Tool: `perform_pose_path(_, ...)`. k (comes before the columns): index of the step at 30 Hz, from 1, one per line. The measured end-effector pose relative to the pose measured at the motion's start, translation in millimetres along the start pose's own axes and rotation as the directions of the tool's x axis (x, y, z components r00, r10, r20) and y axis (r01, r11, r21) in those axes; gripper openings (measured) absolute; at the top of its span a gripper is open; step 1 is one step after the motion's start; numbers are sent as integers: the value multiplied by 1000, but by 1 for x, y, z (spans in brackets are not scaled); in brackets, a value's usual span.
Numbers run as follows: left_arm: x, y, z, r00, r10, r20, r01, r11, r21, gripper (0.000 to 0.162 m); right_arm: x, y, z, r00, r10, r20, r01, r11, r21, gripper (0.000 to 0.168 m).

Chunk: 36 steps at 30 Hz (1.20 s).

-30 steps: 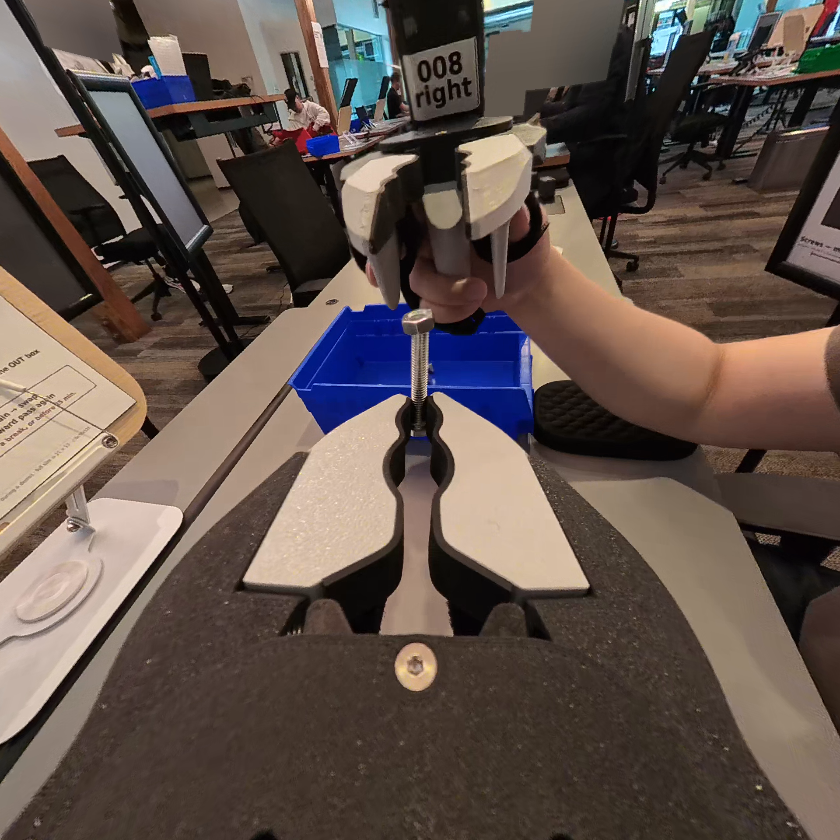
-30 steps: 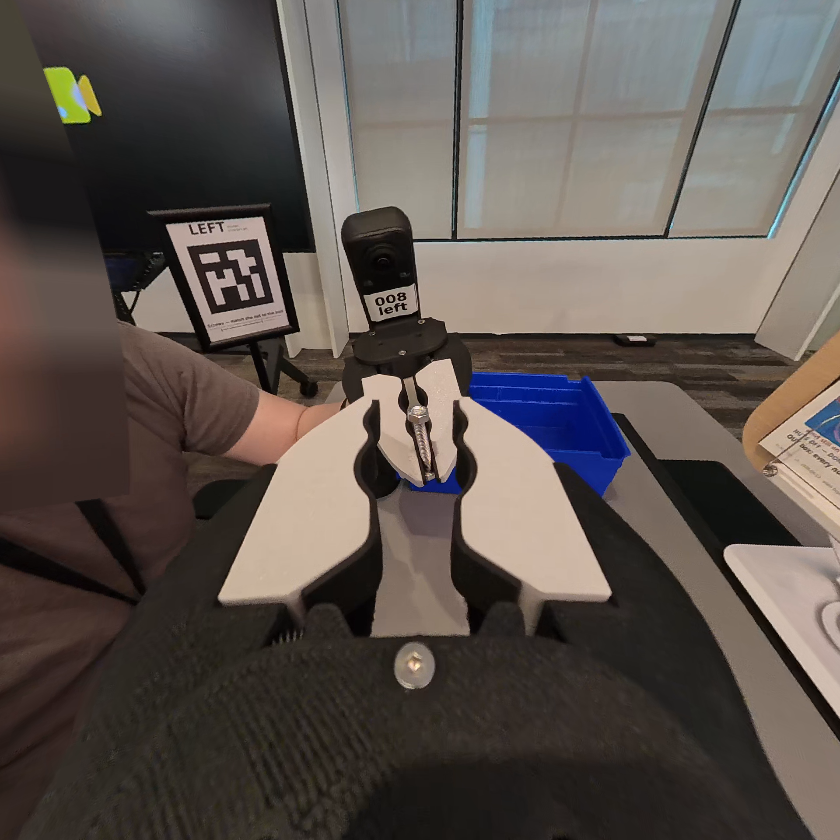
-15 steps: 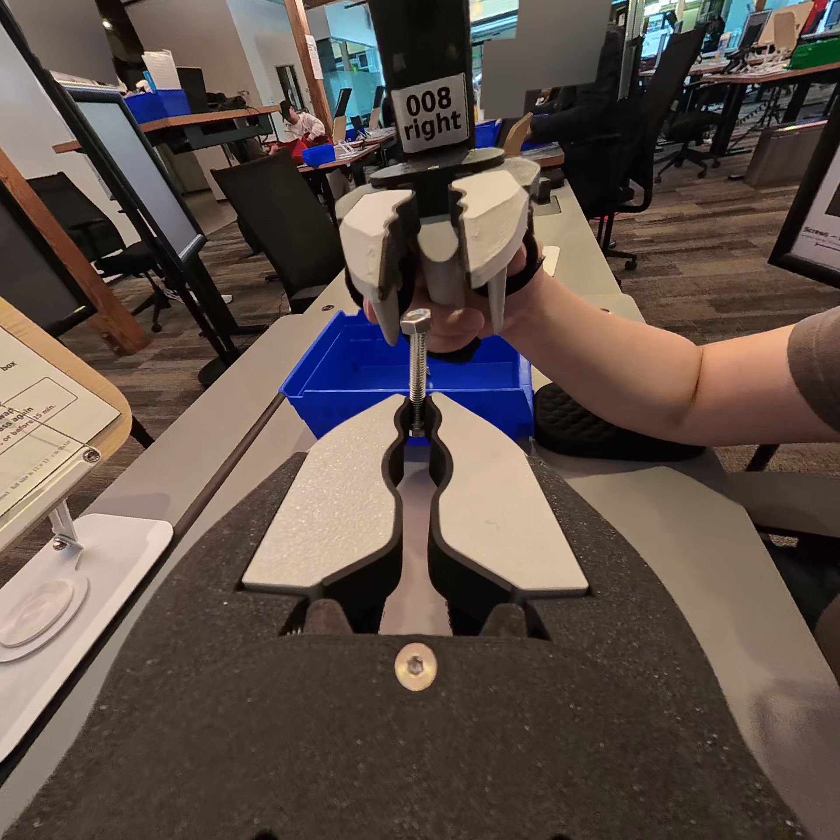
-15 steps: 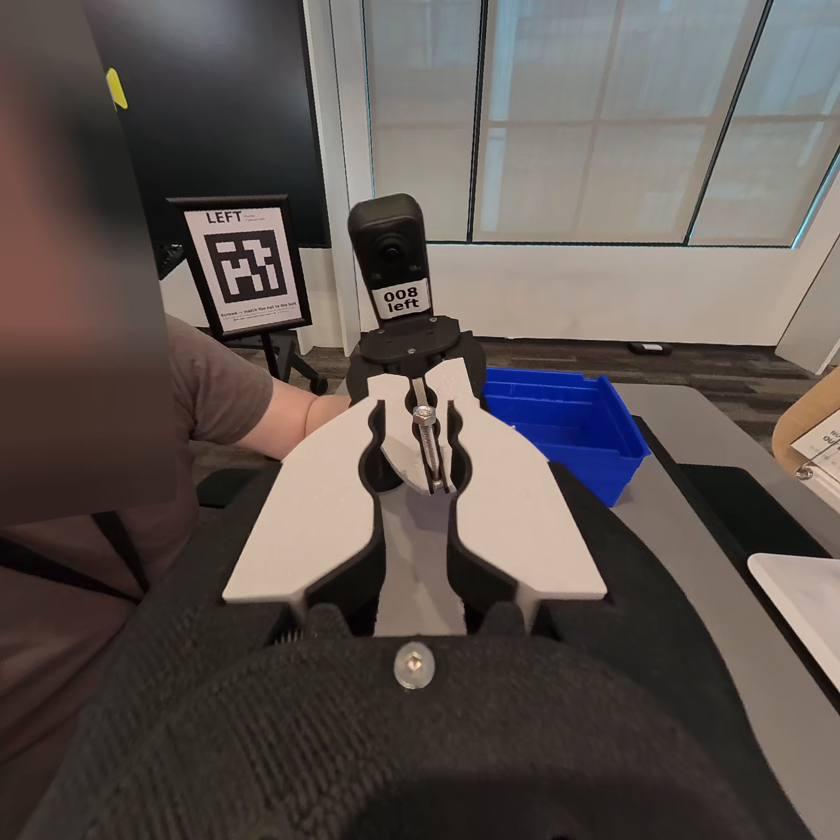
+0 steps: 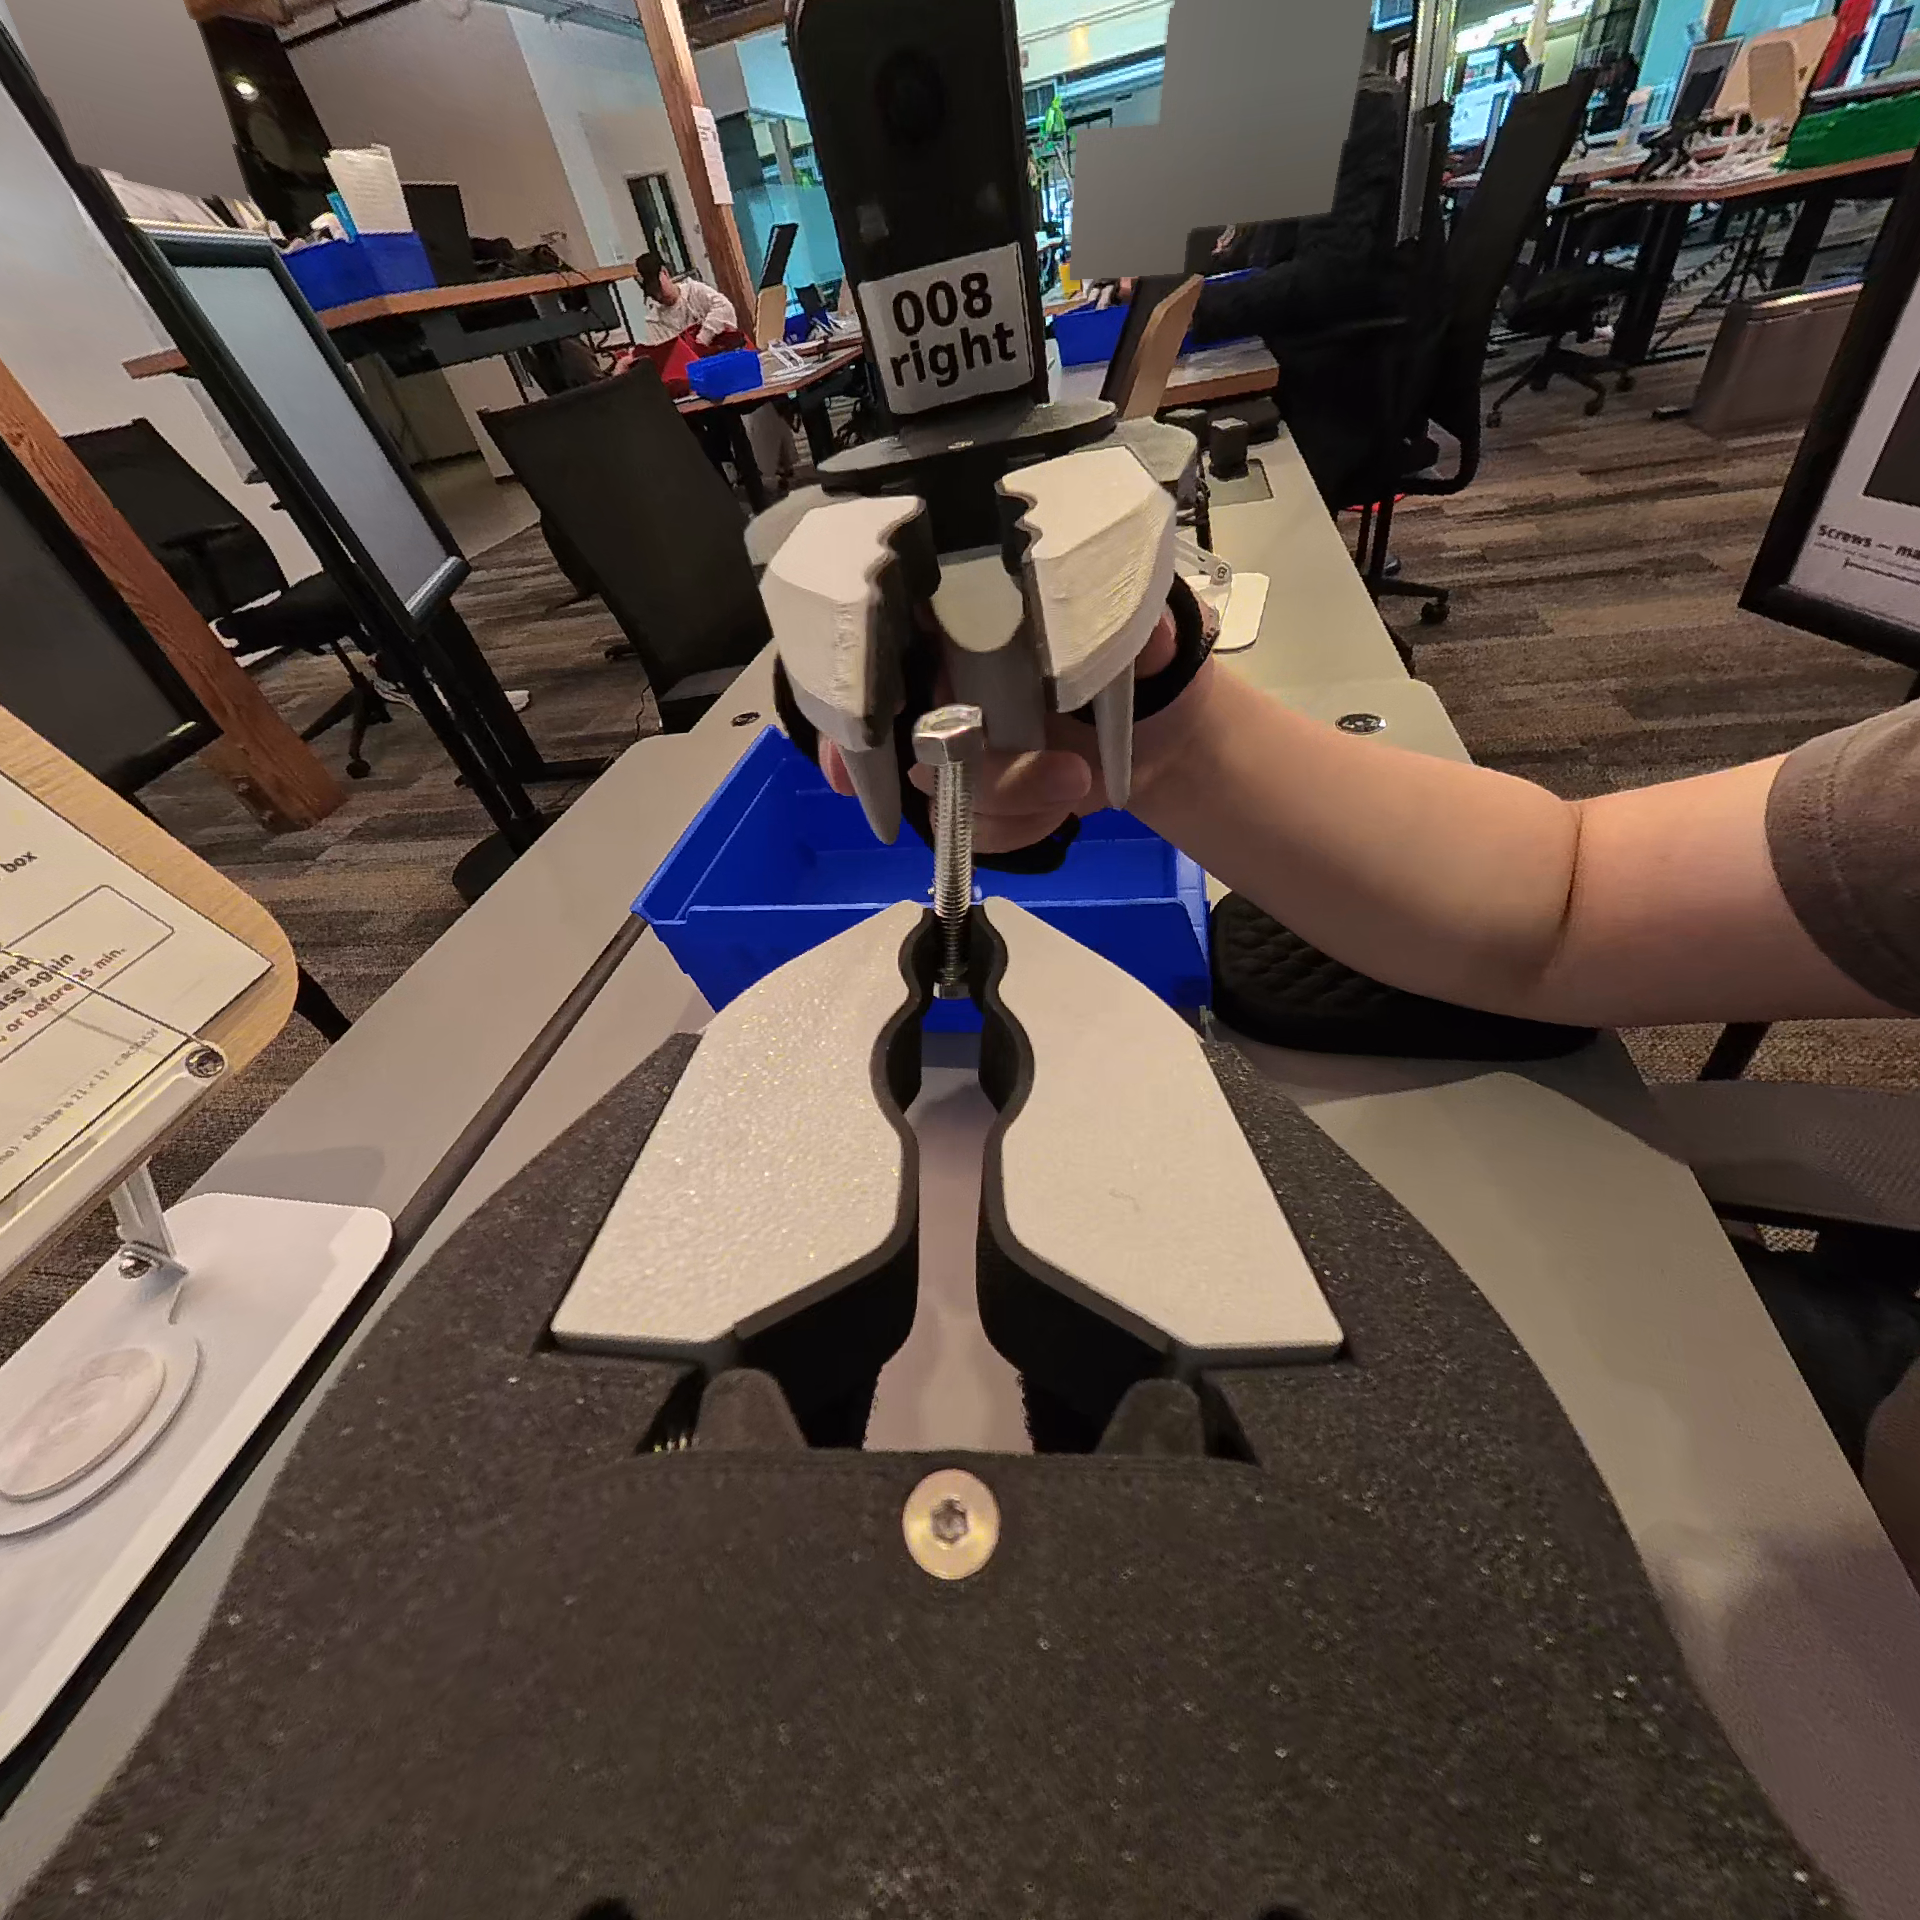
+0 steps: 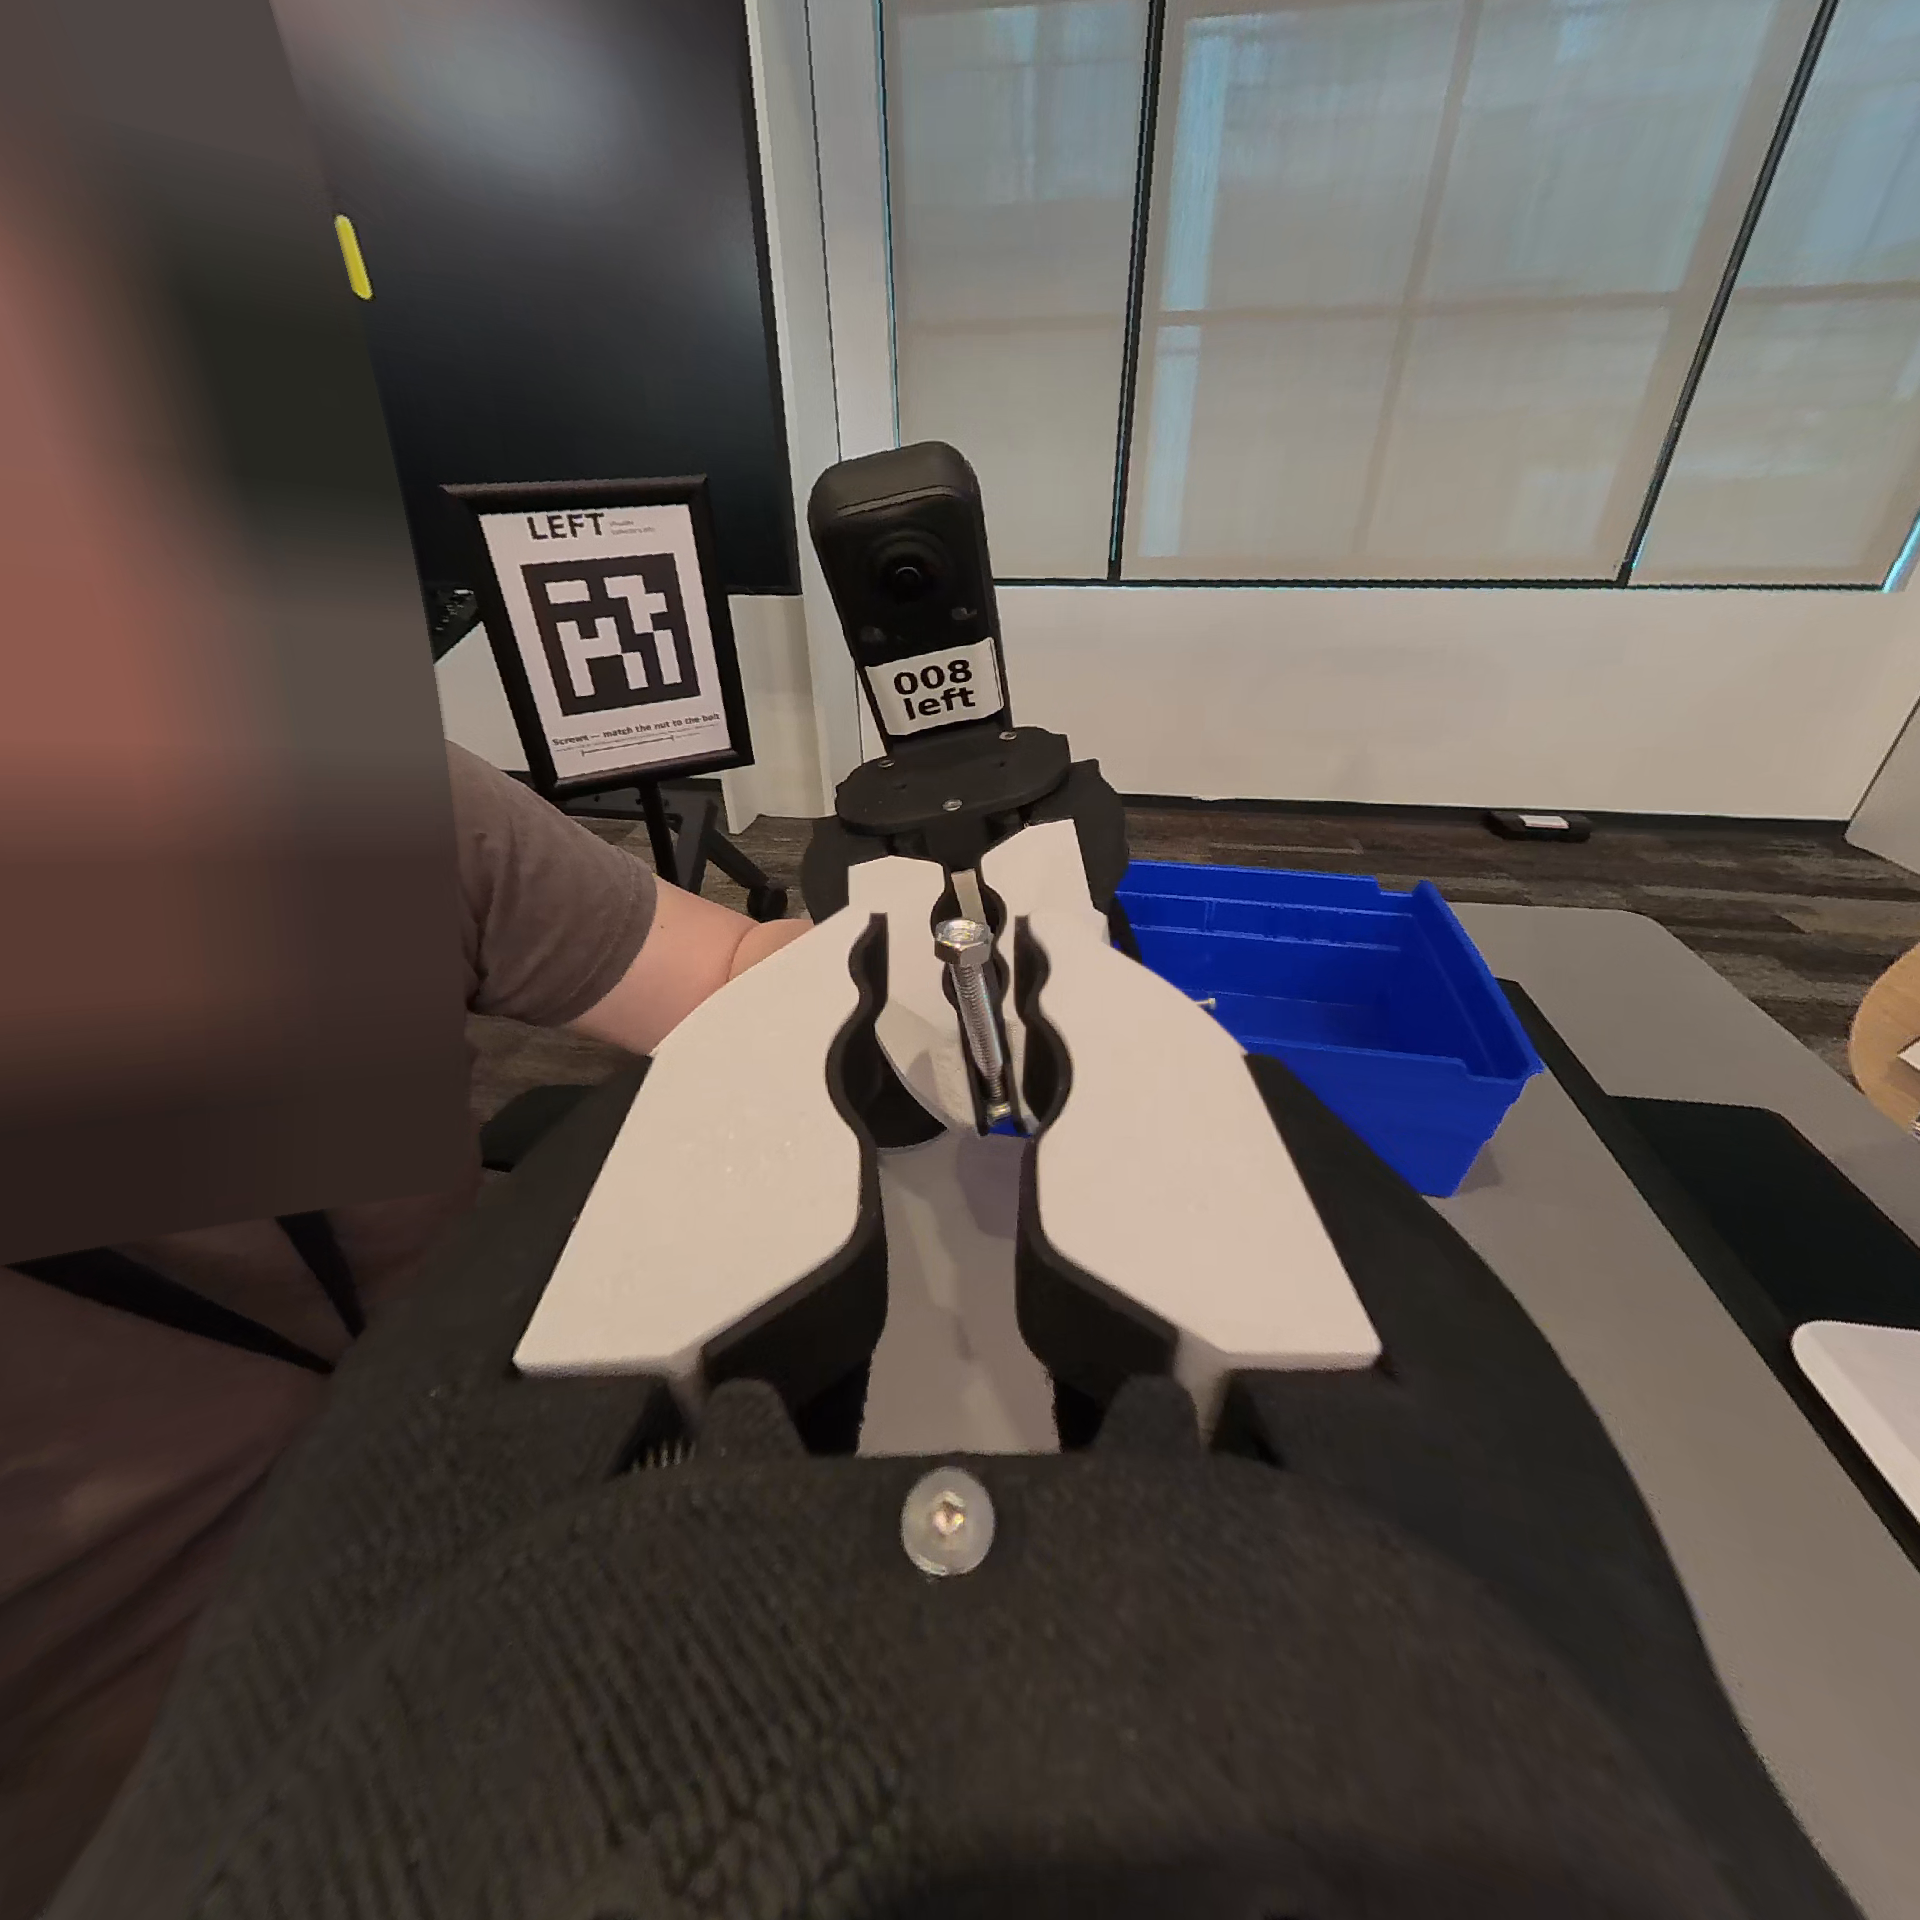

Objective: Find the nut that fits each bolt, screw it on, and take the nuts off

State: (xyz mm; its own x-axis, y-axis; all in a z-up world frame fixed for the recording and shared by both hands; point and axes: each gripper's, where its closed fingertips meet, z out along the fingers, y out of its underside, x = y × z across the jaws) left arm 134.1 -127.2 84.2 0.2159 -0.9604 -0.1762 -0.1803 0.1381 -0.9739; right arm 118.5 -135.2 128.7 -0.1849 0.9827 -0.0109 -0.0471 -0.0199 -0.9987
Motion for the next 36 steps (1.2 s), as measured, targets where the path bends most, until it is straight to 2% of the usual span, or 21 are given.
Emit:
perform_pose_path(6,1,0,0,1000,0,-4,0,1000,-6,5,3,-1,1,1000,-10,-23,11,1000,15,23)
perform_pose_path(36,2,0,-1,1000,2,-6,-2,1000,-7,5,-1,4,5,999,38,36,-39,999,12,13)
